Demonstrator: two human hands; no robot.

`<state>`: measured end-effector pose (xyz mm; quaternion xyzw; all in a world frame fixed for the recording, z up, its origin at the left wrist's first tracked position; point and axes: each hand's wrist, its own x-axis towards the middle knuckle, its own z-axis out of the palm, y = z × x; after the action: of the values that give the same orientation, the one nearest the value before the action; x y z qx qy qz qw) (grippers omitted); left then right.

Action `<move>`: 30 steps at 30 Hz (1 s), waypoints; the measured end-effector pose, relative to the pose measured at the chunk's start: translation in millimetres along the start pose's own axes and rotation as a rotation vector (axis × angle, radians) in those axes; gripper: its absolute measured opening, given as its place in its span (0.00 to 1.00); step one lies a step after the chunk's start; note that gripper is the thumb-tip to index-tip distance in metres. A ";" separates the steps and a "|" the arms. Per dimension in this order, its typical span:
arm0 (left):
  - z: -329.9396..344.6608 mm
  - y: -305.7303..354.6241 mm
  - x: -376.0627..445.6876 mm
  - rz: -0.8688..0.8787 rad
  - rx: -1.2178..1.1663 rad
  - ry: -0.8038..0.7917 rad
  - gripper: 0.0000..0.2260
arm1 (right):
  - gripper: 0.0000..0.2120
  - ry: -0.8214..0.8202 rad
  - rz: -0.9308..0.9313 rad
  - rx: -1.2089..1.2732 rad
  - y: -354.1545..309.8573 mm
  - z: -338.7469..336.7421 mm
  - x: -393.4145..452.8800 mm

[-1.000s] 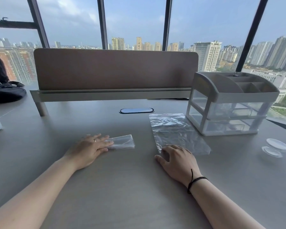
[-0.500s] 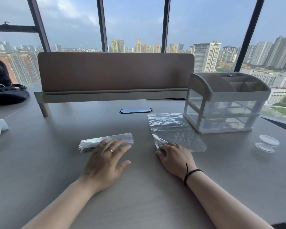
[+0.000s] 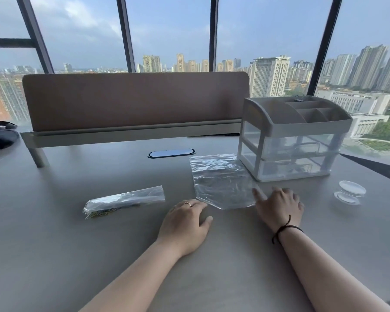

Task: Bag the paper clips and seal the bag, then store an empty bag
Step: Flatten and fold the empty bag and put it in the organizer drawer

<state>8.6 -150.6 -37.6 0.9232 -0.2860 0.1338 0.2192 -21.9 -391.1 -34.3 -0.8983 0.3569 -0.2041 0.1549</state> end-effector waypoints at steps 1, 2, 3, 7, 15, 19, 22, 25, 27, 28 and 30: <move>2.2 1.4 3.7 -0.010 0.008 0.012 0.19 | 0.34 -0.039 0.037 -0.039 6.3 -1.5 6.0; 3.8 2.3 6.7 -0.016 0.012 0.028 0.19 | 0.33 -0.062 0.039 -0.056 8.9 -1.7 9.8; 4.9 2.3 9.1 -0.021 0.013 0.047 0.18 | 0.29 -0.073 0.020 -0.047 8.7 -0.9 12.0; 7.2 -2.3 15.9 -0.071 -0.045 0.122 0.18 | 0.15 -0.085 -0.003 0.070 -3.2 3.4 14.2; 14.5 -9.6 26.5 -0.098 -0.117 0.130 0.21 | 0.11 -0.079 -0.021 0.254 -5.0 7.6 18.8; 13.5 -6.2 26.4 -0.061 -0.127 0.169 0.12 | 0.13 -0.067 -0.060 0.386 -7.9 6.9 17.0; 15.1 -7.7 25.5 -0.043 -0.168 0.156 0.10 | 0.13 -0.041 -0.085 0.489 -8.7 6.4 15.9; 15.3 -9.0 24.5 -0.022 -0.203 0.151 0.09 | 0.11 -0.041 -0.097 0.505 -7.8 7.7 14.9; 14.9 -8.1 23.4 -0.002 -0.213 0.163 0.10 | 0.11 -0.056 -0.096 0.475 -7.1 8.2 14.0; 14.5 -7.1 22.7 0.005 -0.217 0.174 0.10 | 0.12 -0.061 -0.098 0.452 -6.9 7.7 13.3; 13.3 -4.8 22.1 0.010 -0.225 0.208 0.11 | 0.11 -0.060 -0.096 0.419 -7.0 6.8 12.2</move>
<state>30.7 -163.9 -42.5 0.8725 -0.2797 0.1972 0.3489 -6.6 -393.9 -34.1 -0.8681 0.2586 -0.2540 0.3390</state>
